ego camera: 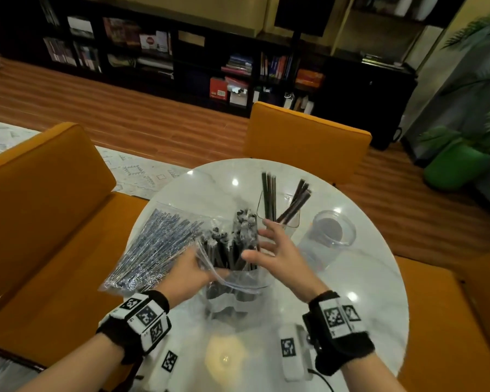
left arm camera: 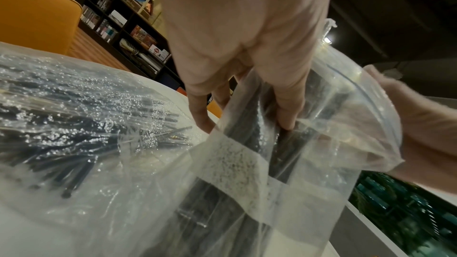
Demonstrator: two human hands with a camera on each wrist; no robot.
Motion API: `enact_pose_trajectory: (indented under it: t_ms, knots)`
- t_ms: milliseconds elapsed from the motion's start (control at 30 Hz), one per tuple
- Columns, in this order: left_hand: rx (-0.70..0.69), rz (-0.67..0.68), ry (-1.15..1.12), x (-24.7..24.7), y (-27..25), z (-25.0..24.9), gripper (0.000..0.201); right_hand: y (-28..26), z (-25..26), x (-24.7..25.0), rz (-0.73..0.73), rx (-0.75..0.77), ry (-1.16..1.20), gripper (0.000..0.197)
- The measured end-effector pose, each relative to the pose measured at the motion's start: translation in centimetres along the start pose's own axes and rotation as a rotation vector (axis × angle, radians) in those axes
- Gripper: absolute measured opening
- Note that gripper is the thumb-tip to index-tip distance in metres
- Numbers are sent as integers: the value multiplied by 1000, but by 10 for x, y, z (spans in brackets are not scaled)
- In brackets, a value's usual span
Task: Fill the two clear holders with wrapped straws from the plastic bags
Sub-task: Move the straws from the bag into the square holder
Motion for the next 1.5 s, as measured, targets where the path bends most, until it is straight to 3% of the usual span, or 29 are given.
enact_pose_trajectory:
  t_ms: [67,133,367,500,667,767,833,967,1267,1367,1500]
  knots:
    - [-48,39,10,-3,-3,-3,49,0,-14,-16,-60,50,-53,100]
    - [-56,45,-10,-5,-3,1,52,0,-18,-20,-169,138,-153,96]
    - [-59,24,-40,-2,-6,8,45,-15,-18,-9,-282,246,-191,36]
    - [-81,46,-30,0,-5,8,55,-25,-3,7,-385,219,86,15]
    - [-188,145,36,0,-10,-20,59,-23,21,38,-619,278,266,25]
    - [-240,222,135,1,-7,-33,80,-25,33,42,-631,306,280,12]
    - [-251,237,174,4,-4,-37,91,-27,39,42,-627,306,263,15]
    - [-249,230,196,8,2,-37,88,-27,66,59,-635,343,297,21]
    - [-249,183,179,16,5,-26,85,-6,199,157,-735,672,597,13]
    - [-255,176,187,17,3,-27,85,29,196,144,-741,694,469,21]
    - [-234,177,158,20,2,-22,83,72,145,90,-668,615,65,19]
Point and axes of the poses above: each hand's wrist, its own y-axis towards the middle knuckle, its own x-axis out of the back of the hand, z = x × y, the point moved 5 cm from there along y, towards the middle knuckle, and after that the axes turned 14 degrees about -z, right-handed, at the moved point
